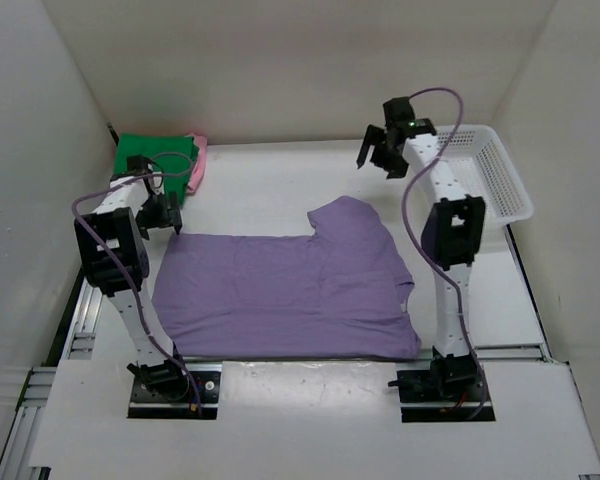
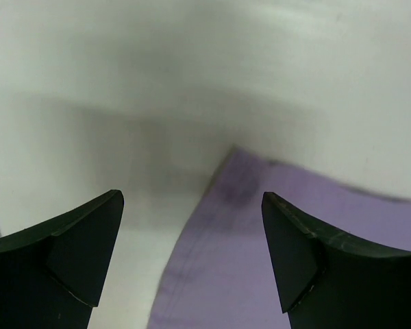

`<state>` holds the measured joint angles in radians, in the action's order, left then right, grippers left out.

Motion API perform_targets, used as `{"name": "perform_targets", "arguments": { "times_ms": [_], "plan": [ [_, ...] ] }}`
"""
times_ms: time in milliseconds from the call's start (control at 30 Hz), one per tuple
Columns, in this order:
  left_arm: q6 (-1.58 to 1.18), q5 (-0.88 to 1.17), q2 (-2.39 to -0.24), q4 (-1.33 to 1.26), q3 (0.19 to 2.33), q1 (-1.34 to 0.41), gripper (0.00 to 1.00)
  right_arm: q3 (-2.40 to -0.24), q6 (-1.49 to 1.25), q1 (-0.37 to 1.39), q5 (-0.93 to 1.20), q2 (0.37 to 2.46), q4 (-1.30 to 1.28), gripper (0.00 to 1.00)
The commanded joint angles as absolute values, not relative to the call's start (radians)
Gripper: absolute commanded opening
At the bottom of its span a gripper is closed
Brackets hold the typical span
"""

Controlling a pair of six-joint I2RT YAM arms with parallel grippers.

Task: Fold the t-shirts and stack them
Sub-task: Grap the side of the flattened tshirt furthest away from the robot with both arms

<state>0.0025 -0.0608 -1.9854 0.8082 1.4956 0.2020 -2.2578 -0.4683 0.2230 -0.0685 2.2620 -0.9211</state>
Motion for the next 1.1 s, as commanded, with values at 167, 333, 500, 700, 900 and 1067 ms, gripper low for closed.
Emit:
{"name": "perform_targets", "arguments": {
  "times_ms": [167,333,500,700,900,1067],
  "plan": [
    [0.000,0.011,-2.066,0.767,1.635,0.141,0.92,-2.258,-0.469,0.225,0.037,2.482,-0.752,0.93],
    [0.000,0.002,-2.077,0.749,1.625,0.141,0.92,-2.222,-0.457,0.261,0.095,2.513,-0.778,0.93],
    [0.000,0.002,-2.049,0.749,1.544,0.141,0.90,-2.122,-0.400,0.284,0.097,2.474,-0.778,0.91],
    [0.000,0.027,-2.016,0.749,1.431,0.161,0.86,-2.057,-0.400,0.284,0.083,2.428,-0.778,0.78],
    [0.000,0.015,-2.051,0.727,1.433,0.161,0.67,-2.046,-0.397,0.284,0.094,2.419,-0.778,0.28],
    [0.000,0.025,-2.034,0.727,1.437,0.161,0.29,-1.982,-0.407,0.284,0.118,2.353,-0.766,0.00]
  ]
}}
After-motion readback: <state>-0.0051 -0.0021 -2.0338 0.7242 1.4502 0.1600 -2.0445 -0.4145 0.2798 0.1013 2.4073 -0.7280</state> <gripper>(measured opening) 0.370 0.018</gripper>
